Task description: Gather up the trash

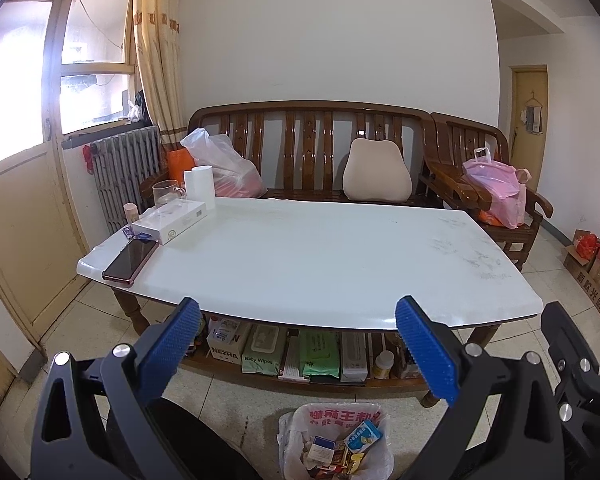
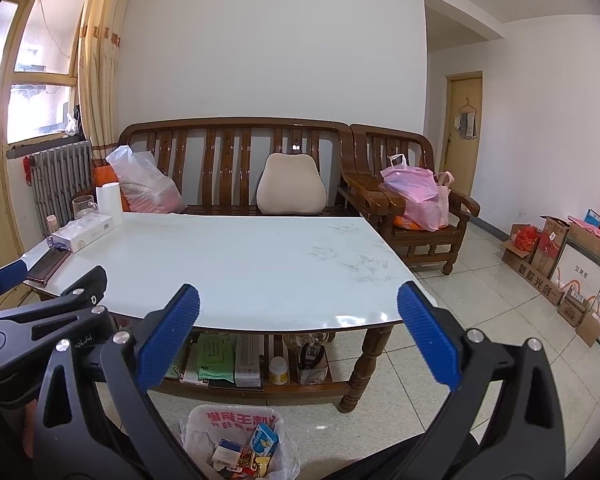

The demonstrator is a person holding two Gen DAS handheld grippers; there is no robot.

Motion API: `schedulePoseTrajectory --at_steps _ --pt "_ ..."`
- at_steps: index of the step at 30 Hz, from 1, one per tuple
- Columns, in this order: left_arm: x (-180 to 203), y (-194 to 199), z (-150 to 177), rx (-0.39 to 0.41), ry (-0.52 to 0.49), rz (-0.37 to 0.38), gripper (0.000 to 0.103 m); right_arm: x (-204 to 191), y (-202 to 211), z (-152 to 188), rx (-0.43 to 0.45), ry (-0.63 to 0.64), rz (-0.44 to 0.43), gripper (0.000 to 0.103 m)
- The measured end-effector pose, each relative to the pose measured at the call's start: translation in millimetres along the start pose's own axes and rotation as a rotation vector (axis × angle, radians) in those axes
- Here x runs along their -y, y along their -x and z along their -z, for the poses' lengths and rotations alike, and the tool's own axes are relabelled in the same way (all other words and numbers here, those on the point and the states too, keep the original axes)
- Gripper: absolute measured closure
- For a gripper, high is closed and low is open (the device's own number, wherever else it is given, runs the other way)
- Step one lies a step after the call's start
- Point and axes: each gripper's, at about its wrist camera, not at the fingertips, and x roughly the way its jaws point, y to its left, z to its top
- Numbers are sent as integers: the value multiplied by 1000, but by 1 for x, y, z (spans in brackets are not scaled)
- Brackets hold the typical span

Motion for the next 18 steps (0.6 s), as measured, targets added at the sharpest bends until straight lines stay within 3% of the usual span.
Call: schedulePoseTrajectory --at_steps 18 --pt "-4 -4 -5 -13 2 -2 7 -2 -4 -1 -6 3 -5 6"
